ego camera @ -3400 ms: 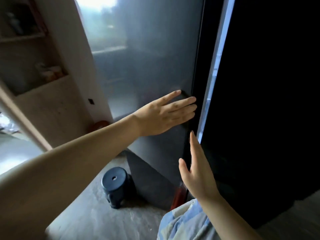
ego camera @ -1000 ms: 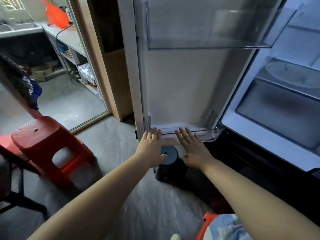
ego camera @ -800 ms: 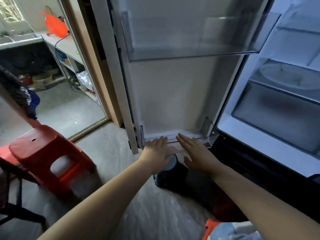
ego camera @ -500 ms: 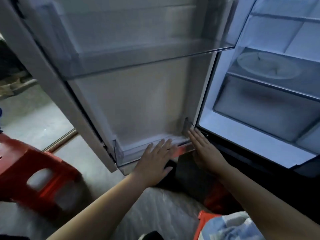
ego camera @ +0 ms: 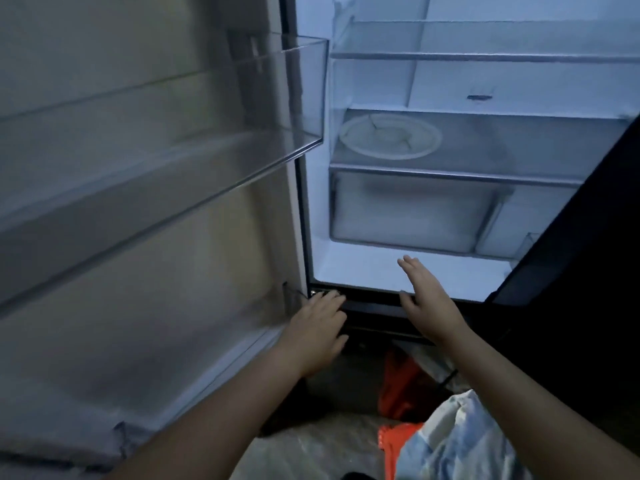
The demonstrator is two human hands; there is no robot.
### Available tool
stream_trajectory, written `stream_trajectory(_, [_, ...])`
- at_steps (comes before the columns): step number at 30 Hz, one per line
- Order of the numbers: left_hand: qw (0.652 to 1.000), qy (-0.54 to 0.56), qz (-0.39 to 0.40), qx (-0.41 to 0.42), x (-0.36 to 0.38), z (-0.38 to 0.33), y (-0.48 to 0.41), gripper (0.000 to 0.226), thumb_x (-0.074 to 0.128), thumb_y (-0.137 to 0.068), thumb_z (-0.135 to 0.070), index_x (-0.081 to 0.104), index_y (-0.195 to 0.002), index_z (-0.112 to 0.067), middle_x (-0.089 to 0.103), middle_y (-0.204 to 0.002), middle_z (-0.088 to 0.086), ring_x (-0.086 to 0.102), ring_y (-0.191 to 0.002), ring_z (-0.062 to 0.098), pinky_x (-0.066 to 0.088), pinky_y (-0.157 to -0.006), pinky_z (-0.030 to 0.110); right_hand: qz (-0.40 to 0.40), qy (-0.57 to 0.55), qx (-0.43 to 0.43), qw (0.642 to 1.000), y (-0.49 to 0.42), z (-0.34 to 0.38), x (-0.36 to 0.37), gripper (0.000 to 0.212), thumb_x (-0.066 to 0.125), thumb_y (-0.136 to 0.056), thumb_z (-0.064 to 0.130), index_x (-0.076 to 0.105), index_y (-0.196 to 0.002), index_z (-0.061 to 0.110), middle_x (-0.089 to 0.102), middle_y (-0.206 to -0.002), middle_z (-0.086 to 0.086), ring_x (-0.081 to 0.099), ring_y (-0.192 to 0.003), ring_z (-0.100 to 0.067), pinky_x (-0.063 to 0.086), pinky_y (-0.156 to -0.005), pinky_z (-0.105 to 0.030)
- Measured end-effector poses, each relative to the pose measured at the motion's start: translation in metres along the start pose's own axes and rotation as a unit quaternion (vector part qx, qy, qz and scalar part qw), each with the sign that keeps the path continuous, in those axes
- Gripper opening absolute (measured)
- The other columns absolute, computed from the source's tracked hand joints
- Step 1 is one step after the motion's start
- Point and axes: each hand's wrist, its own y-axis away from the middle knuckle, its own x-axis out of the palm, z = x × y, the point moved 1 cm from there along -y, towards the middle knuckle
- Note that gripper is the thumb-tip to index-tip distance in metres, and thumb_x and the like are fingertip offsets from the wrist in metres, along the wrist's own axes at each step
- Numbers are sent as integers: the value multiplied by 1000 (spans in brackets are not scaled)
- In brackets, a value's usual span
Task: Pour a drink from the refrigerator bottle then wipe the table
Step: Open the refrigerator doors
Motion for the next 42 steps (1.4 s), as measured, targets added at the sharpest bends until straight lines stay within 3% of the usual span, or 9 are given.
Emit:
stream_trajectory(5, [999, -34, 22, 11, 6, 2, -15, 32, 40, -93, -36, 61, -104, -14, 53, -104, 3, 48, -102, 24, 29, -93, 32, -42, -26, 100, 994, -7, -23, -31, 55, 45, -96, 12, 27, -148, 11, 23, -157, -4, 17, -145, -17, 15, -117, -30])
stream_trajectory(12, [988, 140, 8, -66, -20, 13, -82, 53, 41, -97, -43, 37, -140, -14, 41, -143, 3, 32, -133, 19, 23, -107, 29, -73, 62, 63, 993, -76, -34, -81, 64, 48, -93, 13, 20, -150, 12, 8, -160, -5, 4, -147, -20, 12, -116, -33])
stream_trajectory(19, [906, 379, -35, -182, -53, 1, -166, 61, 42, -96, -44, 21, -149, -21, 24, -154, -4, 40, -130, 16, 29, -97, 25, -41, 206, 30, 977, -146, -46, -89, 75, 48, -91, 17, 4, -151, 7, 0, -160, -11, -4, -147, -28, 5, -119, -39])
stream_trajectory(23, [751, 608, -67, -249, -58, -3, -197, 61, 45, -97, -38, 21, -150, -19, 25, -154, -6, 28, -139, 11, 20, -103, 20, -67, 206, 13, 976, -153, -55, -79, 74, 46, -83, 4, 13, -150, 3, 16, -158, -10, 9, -146, -29, 12, -118, -39])
stream_trajectory(28, [346, 892, -89, -276, -62, 1, -232, 61, 32, -100, -40, 17, -149, -6, 23, -155, 13, 26, -141, 25, 20, -114, 36, -89, 206, -30, 974, -156, -65, -83, 73, 44, -79, -2, 22, -148, 3, 25, -155, -10, 17, -145, -28, 16, -116, -34])
stream_trajectory(31, [195, 940, -104, -262, -60, 5, -250, 67, 27, -99, -47, 14, -149, -4, 20, -155, 18, 23, -142, 31, 20, -114, 39, -78, 211, -44, 973, -156, -67, -84, 74, 43, -79, -2, 20, -149, 5, 22, -157, -8, 15, -146, -26, 16, -116, -34])
stream_trajectory(36, [118, 955, -112, -250, -57, 4, -267, 69, 21, -96, -56, 34, -143, -6, 36, -149, 14, 32, -138, 29, 27, -107, 38, -225, -118, 23, 967, -140, -64, -90, 47, 47, -84, -3, 55, -127, 13, 52, -135, -2, 41, -131, -17, 27, -109, -22])
stream_trajectory(39, [98, 955, -115, -254, -56, 7, -271, 66, 19, -96, -56, 43, -135, -8, 41, -145, 11, 38, -135, 27, 29, -105, 38, -308, -399, 212, 837, -126, -69, -80, 27, 47, -91, 5, 55, -113, 18, 57, -120, -2, 54, -114, -14, 40, -98, -24])
stream_trajectory(42, [82, 957, -118, -252, -56, 8, -269, 64, 19, -97, -55, 44, -133, -8, 43, -143, 12, 38, -134, 29, 27, -108, 39, -227, -666, 328, 631, -136, -76, -75, 13, 43, -98, 17, 54, -96, 11, 53, -119, -11, 52, -123, -27, 41, -101, -32])
